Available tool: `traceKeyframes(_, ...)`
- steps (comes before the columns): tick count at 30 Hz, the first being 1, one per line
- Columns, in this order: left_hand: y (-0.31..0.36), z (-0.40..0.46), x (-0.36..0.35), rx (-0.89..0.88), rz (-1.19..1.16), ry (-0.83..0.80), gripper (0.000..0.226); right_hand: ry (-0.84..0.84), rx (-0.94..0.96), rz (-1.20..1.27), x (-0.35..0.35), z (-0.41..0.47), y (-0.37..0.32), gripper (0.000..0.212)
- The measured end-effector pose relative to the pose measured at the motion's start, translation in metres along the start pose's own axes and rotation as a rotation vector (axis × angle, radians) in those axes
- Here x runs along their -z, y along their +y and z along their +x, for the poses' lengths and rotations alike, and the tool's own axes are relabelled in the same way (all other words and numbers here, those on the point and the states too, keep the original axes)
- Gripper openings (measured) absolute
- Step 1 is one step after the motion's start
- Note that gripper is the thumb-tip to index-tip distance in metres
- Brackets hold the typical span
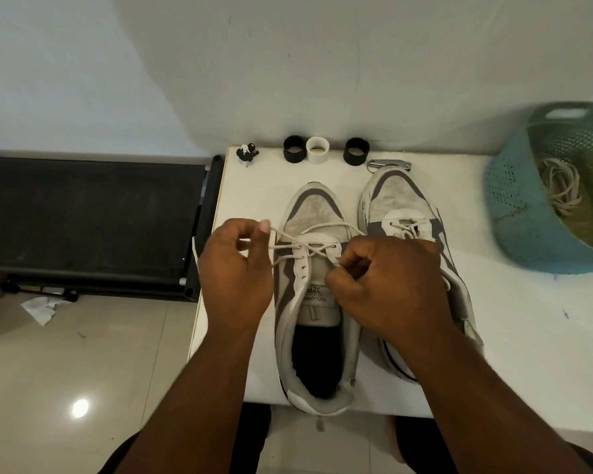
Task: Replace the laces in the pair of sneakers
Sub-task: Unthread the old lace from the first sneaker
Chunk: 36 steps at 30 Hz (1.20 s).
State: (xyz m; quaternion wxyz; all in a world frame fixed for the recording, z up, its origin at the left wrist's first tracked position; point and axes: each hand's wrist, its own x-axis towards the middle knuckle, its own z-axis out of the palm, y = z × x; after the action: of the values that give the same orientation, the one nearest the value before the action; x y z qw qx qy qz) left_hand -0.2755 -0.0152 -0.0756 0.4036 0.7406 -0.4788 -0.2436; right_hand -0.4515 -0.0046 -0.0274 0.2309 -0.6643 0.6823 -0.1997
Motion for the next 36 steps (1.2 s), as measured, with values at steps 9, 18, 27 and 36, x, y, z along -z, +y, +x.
traceKeyframes(9,0.003,-0.012,-0.011,-0.279,0.203,-0.287,0.020,0.001,0.011,-0.013,-0.002,0.001,0.000,0.024)
traceKeyframes(18,0.007,-0.005,0.004,-0.133,0.115,0.057,0.026,-0.001,0.011,-0.022,-0.002,-0.001,0.001,0.023)
traceKeyframes(27,0.002,-0.007,-0.004,-0.236,0.186,-0.232,0.006,-0.009,0.000,-0.020,-0.003,0.001,0.001,0.028)
traceKeyframes(36,0.006,-0.006,-0.003,-0.239,0.260,-0.290,0.011,-0.004,0.005,-0.007,-0.003,0.000,0.002,0.027)
